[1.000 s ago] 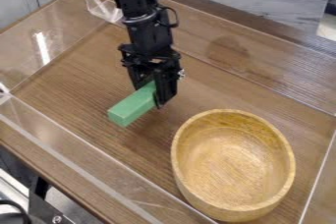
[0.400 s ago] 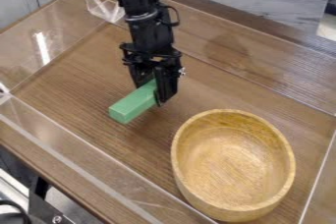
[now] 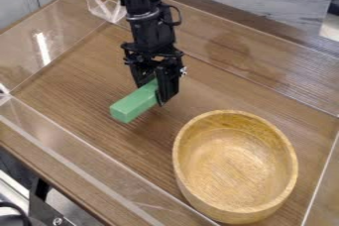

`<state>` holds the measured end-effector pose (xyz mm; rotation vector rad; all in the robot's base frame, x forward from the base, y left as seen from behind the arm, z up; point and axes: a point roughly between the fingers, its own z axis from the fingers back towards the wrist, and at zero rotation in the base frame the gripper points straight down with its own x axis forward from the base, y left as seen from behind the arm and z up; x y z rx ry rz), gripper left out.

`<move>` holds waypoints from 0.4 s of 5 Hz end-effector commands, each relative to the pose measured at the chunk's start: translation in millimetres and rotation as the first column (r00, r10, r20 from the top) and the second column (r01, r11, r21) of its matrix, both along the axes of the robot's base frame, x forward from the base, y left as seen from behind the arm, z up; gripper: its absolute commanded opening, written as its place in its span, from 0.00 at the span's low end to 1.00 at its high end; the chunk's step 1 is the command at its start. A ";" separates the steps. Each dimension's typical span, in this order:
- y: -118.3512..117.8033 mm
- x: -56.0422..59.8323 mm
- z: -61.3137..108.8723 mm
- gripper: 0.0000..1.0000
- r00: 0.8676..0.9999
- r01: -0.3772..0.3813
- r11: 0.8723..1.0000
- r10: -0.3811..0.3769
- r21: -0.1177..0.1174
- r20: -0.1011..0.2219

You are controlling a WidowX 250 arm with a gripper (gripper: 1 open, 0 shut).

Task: Remove the green block from inside the brown bowl and put it on the table

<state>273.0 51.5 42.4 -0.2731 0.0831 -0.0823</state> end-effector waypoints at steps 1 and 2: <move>3.8 11.1 13.0 0.00 0.999 0.007 1.000 -0.008 0.020 0.045; 4.0 12.3 13.2 0.00 0.999 0.009 1.000 -0.010 0.019 0.040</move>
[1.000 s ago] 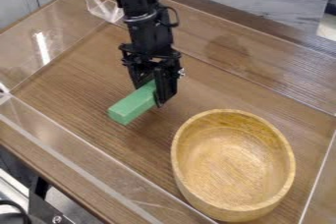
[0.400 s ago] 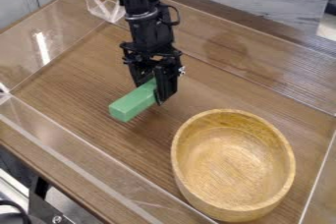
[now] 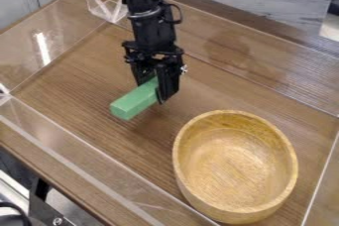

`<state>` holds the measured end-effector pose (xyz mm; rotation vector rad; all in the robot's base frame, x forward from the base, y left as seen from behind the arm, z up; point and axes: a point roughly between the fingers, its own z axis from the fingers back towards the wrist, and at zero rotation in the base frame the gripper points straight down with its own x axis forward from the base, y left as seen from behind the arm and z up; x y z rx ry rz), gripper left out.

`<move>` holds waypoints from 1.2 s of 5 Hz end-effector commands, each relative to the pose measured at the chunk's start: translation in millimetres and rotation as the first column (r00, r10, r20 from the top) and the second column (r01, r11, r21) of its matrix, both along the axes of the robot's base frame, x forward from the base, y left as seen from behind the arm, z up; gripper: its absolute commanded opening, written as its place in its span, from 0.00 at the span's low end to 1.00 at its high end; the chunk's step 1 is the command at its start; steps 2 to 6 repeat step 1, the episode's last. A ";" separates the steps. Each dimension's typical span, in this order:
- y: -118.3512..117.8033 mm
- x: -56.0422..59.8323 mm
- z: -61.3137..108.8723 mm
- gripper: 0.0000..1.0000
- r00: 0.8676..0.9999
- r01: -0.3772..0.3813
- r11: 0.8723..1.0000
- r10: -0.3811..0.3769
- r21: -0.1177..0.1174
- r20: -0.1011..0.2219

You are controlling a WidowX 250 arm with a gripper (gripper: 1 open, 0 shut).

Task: Remove the green block from inside the brown bowl and put it on the table

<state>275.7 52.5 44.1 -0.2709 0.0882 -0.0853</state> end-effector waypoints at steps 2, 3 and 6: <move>3.0 10.5 11.5 0.00 0.999 0.009 1.000 -0.010 0.017 0.040; 3.0 10.5 11.5 0.00 0.999 0.009 1.000 -0.010 0.017 0.040; 3.0 10.5 11.5 0.00 0.999 0.009 1.000 -0.010 0.017 0.040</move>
